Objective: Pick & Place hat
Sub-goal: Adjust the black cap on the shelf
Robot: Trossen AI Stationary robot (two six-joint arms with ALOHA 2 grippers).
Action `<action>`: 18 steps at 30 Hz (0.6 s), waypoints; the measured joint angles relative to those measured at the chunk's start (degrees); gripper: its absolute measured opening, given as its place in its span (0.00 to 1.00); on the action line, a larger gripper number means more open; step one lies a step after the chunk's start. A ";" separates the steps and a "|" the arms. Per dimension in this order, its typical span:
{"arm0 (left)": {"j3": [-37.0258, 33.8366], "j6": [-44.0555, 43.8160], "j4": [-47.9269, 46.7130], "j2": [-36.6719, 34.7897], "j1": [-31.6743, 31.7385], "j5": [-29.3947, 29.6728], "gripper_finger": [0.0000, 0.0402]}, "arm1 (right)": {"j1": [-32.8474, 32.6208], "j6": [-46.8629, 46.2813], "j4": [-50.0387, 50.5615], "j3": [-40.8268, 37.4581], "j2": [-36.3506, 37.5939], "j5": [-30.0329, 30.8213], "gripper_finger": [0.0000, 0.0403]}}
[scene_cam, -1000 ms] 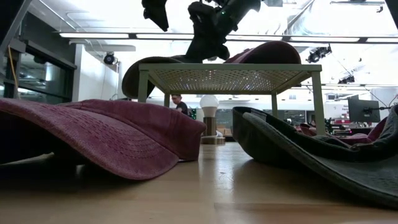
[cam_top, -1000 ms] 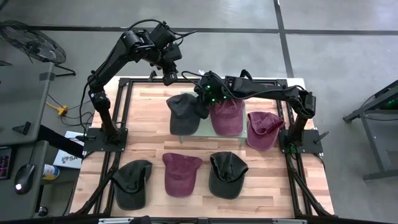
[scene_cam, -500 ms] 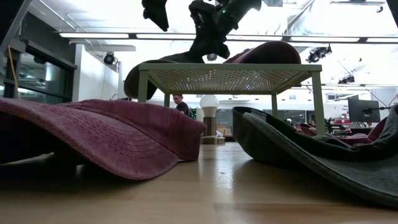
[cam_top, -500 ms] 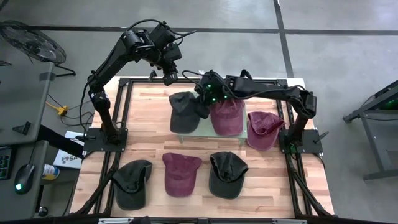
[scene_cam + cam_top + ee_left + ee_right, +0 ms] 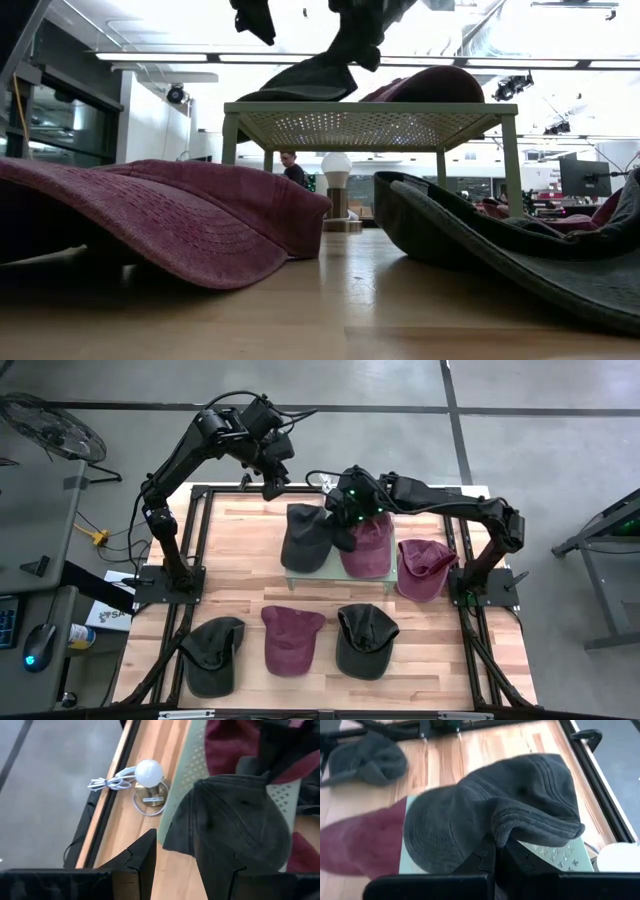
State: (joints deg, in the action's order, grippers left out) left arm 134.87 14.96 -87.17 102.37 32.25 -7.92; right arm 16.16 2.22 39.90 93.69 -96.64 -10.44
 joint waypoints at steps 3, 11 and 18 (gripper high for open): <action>0.00 -0.08 -0.22 0.00 0.00 -2.96 0.32 | 0.07 1.98 1.32 0.00 0.16 -0.04 0.00; -5.13 -3.15 0.72 0.26 -0.19 -8.31 0.32 | 0.09 2.77 1.66 0.00 0.79 1.01 0.00; -16.46 -4.73 0.83 0.32 -0.39 -8.22 0.32 | 0.09 2.77 2.72 0.00 0.79 1.01 0.00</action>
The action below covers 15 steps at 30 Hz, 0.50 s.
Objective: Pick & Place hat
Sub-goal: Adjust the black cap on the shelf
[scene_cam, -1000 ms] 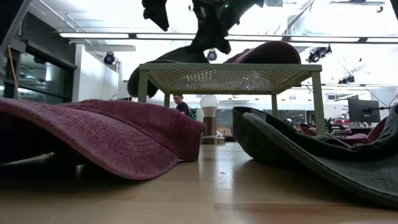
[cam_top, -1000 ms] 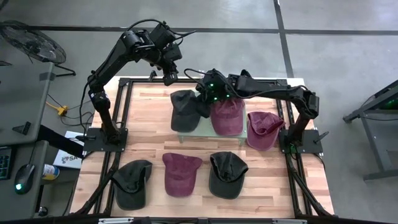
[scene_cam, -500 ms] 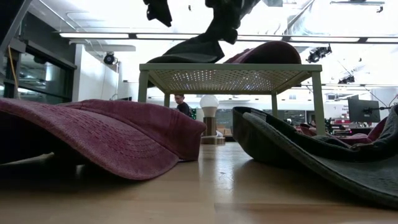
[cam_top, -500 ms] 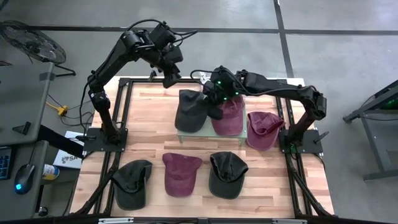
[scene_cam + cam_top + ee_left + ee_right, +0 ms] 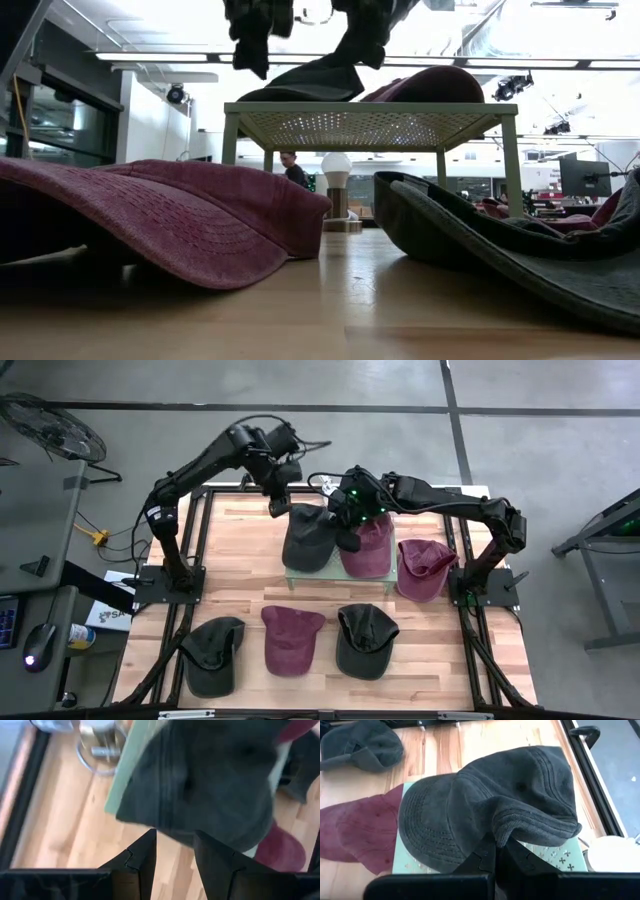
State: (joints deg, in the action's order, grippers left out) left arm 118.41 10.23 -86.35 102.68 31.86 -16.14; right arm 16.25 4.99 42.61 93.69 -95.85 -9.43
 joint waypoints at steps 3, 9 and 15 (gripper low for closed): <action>-3.76 0.04 1.27 0.01 0.00 -0.51 0.32 | 0.00 0.03 1.23 0.00 0.00 0.01 0.00; -5.90 3.28 7.15 0.01 0.00 -2.36 0.32 | -0.20 1.65 3.48 0.00 0.00 -0.14 0.00; -5.90 12.31 10.25 -0.03 0.00 -1.79 0.32 | -0.22 4.44 6.15 0.00 0.00 -0.78 0.00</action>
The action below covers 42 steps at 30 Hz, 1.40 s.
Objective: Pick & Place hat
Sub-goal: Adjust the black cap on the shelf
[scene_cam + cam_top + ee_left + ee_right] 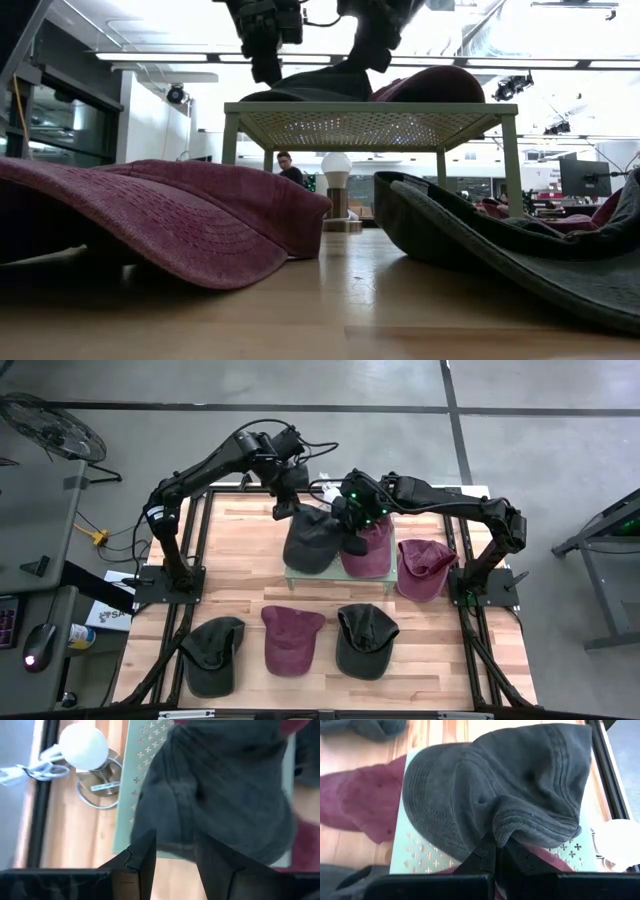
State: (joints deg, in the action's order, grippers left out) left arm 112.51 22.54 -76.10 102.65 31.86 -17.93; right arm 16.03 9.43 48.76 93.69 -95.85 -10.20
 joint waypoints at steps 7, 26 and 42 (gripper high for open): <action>0.00 7.95 0.82 0.00 -0.02 3.55 0.32 | 0.00 1.14 0.96 0.00 0.00 -0.04 0.00; 0.00 8.51 3.13 -0.02 -0.02 3.56 0.32 | 0.00 -4.24 0.80 0.00 0.00 0.77 0.14; 0.02 8.47 2.56 -0.02 -0.01 3.49 0.32 | 0.09 -6.25 2.17 0.00 1.88 8.23 0.14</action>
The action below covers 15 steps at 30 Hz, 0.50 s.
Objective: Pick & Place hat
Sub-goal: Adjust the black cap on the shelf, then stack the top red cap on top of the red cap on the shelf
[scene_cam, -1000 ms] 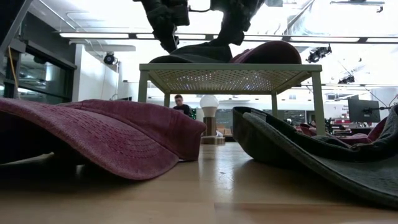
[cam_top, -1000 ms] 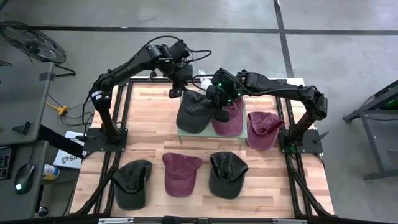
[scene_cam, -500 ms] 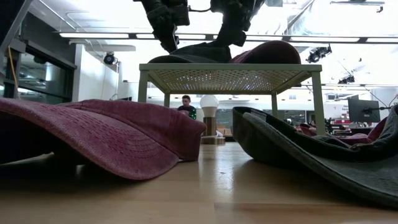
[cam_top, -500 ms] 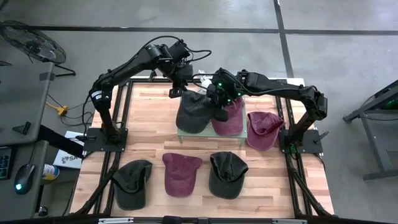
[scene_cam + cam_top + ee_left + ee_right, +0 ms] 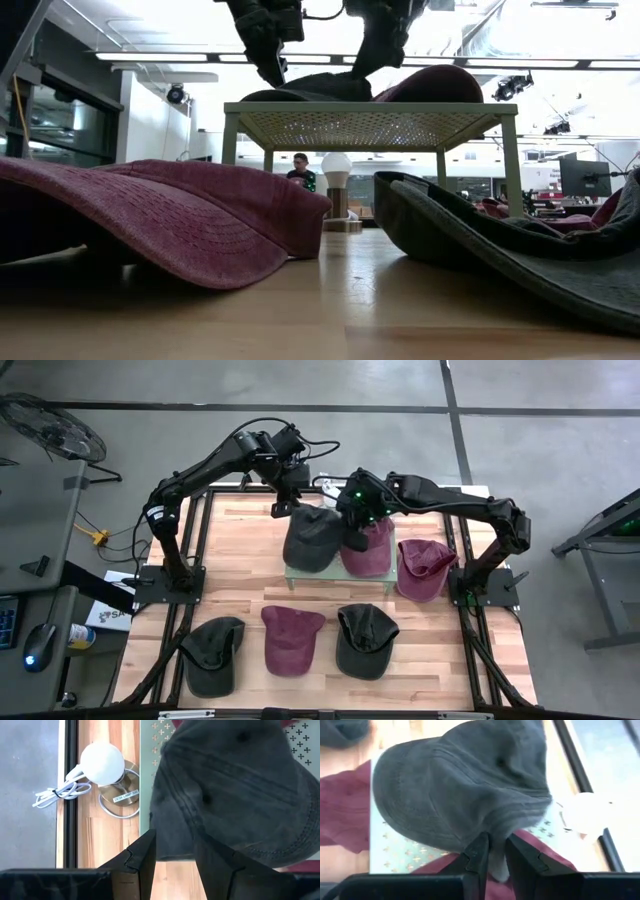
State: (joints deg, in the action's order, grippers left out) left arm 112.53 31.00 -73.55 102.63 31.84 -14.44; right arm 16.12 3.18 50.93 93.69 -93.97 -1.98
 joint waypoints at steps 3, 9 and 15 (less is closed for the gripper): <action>0.00 0.00 0.07 0.00 0.00 -0.18 0.32 | 0.00 0.00 -0.08 0.00 0.84 1.22 0.14; 0.00 0.00 0.07 0.00 0.01 -0.51 0.32 | 0.00 -0.52 -0.10 0.00 2.66 2.17 0.15; 0.00 0.00 0.10 0.00 -0.01 -1.19 0.32 | 0.00 -3.41 0.46 0.00 5.85 5.95 0.18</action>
State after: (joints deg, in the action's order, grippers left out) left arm 112.53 31.00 -73.45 102.63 31.84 -15.63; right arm 16.12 -0.23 51.40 93.69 -88.13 3.97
